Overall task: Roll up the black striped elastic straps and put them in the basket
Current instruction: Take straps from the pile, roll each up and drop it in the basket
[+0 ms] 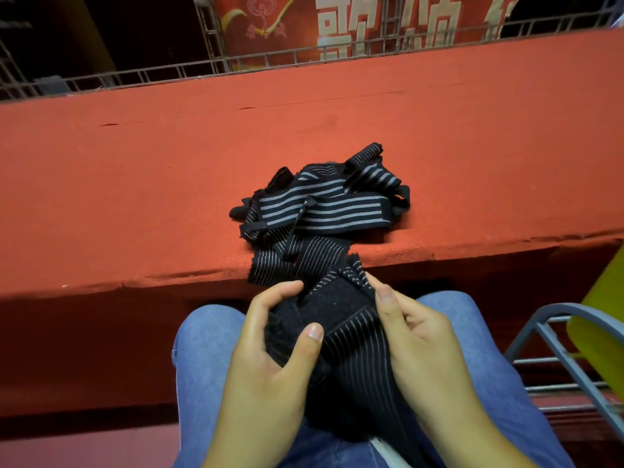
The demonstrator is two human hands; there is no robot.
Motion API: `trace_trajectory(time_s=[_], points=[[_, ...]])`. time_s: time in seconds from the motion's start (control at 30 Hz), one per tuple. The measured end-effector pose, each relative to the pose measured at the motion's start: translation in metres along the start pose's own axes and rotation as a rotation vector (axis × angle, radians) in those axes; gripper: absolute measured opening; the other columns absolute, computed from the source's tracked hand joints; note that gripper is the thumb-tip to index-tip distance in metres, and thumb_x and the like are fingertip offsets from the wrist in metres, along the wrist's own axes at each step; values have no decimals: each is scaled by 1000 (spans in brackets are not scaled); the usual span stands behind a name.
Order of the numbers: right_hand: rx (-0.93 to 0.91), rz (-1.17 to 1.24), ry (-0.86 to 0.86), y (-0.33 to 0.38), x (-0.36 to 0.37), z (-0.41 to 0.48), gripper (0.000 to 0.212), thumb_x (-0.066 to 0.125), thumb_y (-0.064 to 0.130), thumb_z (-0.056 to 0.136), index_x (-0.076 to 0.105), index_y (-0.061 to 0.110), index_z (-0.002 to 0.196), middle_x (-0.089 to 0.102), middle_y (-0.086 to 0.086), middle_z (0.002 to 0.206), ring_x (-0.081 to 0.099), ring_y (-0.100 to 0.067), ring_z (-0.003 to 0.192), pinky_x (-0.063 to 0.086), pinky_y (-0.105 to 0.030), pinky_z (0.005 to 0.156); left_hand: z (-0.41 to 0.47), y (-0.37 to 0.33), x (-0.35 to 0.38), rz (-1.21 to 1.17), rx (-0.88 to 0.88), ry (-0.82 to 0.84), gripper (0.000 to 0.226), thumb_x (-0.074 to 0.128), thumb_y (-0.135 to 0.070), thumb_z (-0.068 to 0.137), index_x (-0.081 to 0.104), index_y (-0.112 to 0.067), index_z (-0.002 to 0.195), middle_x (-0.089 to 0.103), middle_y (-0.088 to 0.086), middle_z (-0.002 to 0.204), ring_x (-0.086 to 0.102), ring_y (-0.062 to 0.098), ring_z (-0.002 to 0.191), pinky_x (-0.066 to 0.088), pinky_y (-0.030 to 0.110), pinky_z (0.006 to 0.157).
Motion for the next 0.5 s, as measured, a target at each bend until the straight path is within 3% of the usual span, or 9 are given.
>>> trace_trajectory(time_s=[0.17,0.2,0.27,0.33,0.5], points=[[94,125,-58,-7,-5,4,42,53,49,98,77,26,125,79,0,120,72,-18,119,49,-47,111,-1,3,1,4,-4,27,46,73,-12,92,63,-49,118,75,-2,101,73,16,95,56,39,90],[117,149,-75,-9,-6,6,42,53,48,99,77,25,124,80,-3,117,74,-20,115,53,-44,106,-1,3,0,6,0,29,44,73,-14,93,63,-48,118,75,0,98,73,17,94,56,38,90],[171,238,-126,-12,-15,12,40,51,42,102,78,16,116,82,-9,104,79,-20,94,64,-33,80,-1,2,-2,16,4,19,43,72,-11,93,64,-45,117,75,-4,94,73,13,91,55,26,87],[190,323,-187,-10,-27,19,41,46,38,107,76,10,108,82,-11,97,79,-20,81,63,-29,62,0,1,-8,31,8,-15,45,71,-2,91,65,-39,116,73,-15,92,71,3,86,50,11,78],[238,502,-252,-11,-41,27,39,43,40,109,68,13,118,82,-5,102,80,-21,90,63,-35,61,3,4,-16,52,-30,-29,45,73,-7,90,64,-40,119,72,-17,91,69,1,82,49,8,74]])
Point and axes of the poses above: each hand's wrist, its own z-axis towards the middle knuckle, its own x-axis out of the palm, y = z × x, the point moved 5 cm from there along z, towards the middle knuckle
